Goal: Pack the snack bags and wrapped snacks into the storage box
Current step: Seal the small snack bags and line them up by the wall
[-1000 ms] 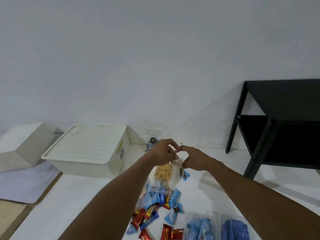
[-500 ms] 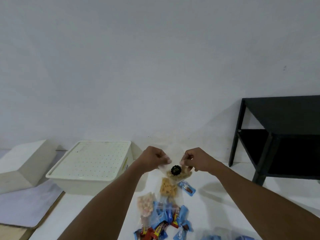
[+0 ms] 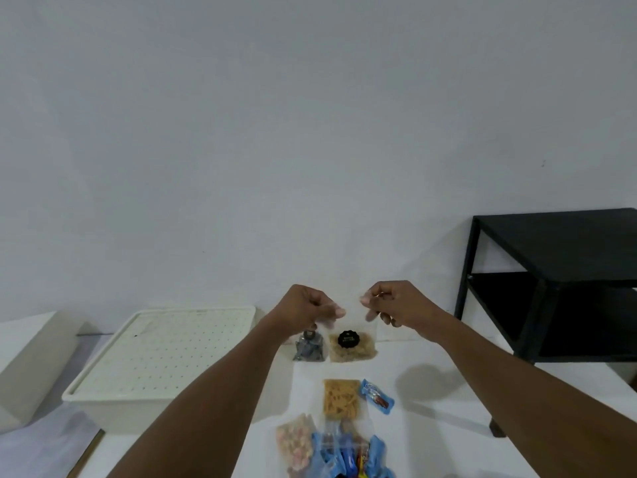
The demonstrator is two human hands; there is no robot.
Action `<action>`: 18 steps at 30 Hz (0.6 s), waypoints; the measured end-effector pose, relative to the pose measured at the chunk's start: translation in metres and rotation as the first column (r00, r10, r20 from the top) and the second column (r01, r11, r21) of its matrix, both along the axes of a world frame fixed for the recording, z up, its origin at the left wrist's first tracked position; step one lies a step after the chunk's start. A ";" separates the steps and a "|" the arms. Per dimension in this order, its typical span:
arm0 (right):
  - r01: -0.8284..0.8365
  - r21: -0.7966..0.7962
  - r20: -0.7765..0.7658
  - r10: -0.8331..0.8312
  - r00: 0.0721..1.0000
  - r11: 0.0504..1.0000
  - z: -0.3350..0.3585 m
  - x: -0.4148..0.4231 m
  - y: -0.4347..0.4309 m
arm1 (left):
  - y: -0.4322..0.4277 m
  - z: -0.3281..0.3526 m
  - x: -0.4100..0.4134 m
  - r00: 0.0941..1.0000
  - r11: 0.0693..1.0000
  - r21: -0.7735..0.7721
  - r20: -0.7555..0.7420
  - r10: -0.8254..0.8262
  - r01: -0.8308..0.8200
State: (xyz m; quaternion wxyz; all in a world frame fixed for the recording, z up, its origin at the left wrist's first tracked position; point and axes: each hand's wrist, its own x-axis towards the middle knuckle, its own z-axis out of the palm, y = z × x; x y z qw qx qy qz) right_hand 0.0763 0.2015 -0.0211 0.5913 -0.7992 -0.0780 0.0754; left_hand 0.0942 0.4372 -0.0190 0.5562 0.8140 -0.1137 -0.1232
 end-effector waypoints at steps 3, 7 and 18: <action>-0.002 0.027 0.044 0.001 0.999 1.000 0.006 0.003 0.012 | 0.011 0.005 0.003 0.997 0.993 -0.101 -0.046 0.059 -0.063; 0.011 0.108 0.081 -0.020 0.997 0.994 0.011 0.009 0.029 | 0.027 0.001 0.002 0.991 0.964 -0.252 -0.123 0.057 -0.087; 0.035 0.070 0.009 -0.036 0.999 0.997 0.013 0.012 0.062 | 0.049 -0.009 0.010 0.987 0.906 -0.394 -0.106 0.123 -0.155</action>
